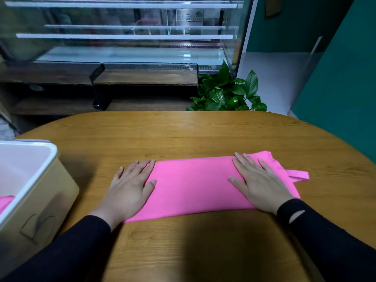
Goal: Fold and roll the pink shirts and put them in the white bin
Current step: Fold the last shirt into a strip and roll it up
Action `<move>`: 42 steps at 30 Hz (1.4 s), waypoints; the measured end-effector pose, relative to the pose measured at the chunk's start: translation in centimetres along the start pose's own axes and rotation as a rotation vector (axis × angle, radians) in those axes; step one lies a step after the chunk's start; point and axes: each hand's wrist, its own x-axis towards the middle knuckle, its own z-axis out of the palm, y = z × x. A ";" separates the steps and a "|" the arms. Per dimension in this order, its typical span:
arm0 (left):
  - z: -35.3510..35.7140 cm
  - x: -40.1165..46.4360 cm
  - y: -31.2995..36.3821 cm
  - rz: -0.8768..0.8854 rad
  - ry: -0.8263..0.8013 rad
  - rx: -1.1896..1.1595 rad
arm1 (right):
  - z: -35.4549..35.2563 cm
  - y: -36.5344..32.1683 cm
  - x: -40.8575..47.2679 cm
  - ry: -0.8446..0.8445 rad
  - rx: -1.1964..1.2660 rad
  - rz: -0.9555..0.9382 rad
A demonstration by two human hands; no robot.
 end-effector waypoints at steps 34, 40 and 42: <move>2.8 -13.3 5.4 0.475 0.297 -0.104 | 3.4 -5.4 -14.7 0.069 0.217 -0.397; 2.5 -13.6 6.0 0.479 0.271 -0.043 | 4.9 -5.7 -14.5 0.237 0.219 -0.341; 2.2 -13.6 6.4 0.473 0.274 -0.023 | 5.2 -6.0 -14.2 0.347 0.240 -0.340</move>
